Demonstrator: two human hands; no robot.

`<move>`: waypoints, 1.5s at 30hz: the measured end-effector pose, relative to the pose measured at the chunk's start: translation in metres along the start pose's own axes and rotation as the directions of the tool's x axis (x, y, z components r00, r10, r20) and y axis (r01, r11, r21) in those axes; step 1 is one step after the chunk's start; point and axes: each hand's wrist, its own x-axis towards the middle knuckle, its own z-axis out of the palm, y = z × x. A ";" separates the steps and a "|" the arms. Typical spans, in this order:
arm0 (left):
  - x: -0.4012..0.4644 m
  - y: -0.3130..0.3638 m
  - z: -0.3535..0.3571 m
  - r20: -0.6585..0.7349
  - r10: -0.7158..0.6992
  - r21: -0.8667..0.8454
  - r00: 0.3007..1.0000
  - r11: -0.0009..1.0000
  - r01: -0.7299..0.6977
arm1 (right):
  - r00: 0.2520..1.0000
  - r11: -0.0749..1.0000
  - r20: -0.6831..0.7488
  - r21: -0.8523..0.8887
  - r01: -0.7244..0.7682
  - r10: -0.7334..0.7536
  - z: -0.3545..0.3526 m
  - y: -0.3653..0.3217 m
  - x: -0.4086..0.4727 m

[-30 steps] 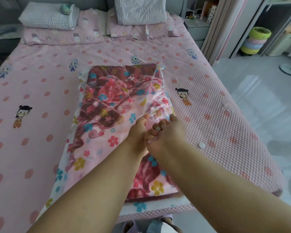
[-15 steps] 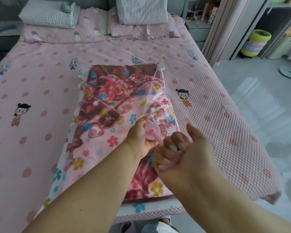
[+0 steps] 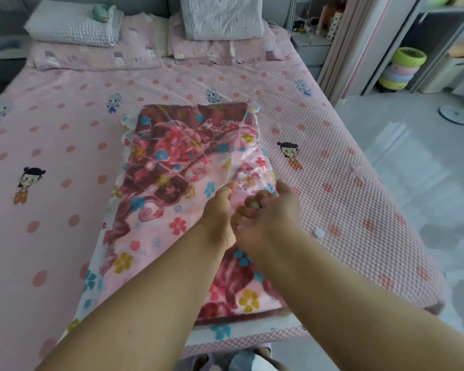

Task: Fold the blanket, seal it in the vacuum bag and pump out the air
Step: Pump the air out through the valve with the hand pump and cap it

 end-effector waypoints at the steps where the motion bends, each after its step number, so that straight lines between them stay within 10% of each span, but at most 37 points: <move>1: 0.001 0.001 -0.001 0.034 -0.005 -0.038 0.999 0.999 0.006 | 0.999 1.000 -0.031 -0.003 0.011 -0.011 0.010 0.002 0.006; 7: 0.000 -0.003 -0.005 -0.111 0.136 0.086 0.985 0.988 -0.126 | 0.986 0.993 0.150 -0.104 -0.051 0.066 -0.027 -0.006 -0.033; 34: 0.003 -0.004 -0.007 0.041 0.008 -0.027 0.999 1.000 -0.006 | 1.000 1.000 -0.002 0.011 0.024 -0.024 0.008 0.006 0.011; 40: 0.006 -0.005 -0.010 -0.100 0.125 0.060 0.987 0.991 -0.119 | 0.978 0.996 0.198 -0.073 -0.052 0.065 -0.032 -0.002 -0.029; 45: -0.002 -0.001 -0.004 -0.001 0.005 -0.027 1.000 1.000 -0.005 | 1.000 1.000 0.003 0.011 0.018 -0.018 0.008 0.005 0.007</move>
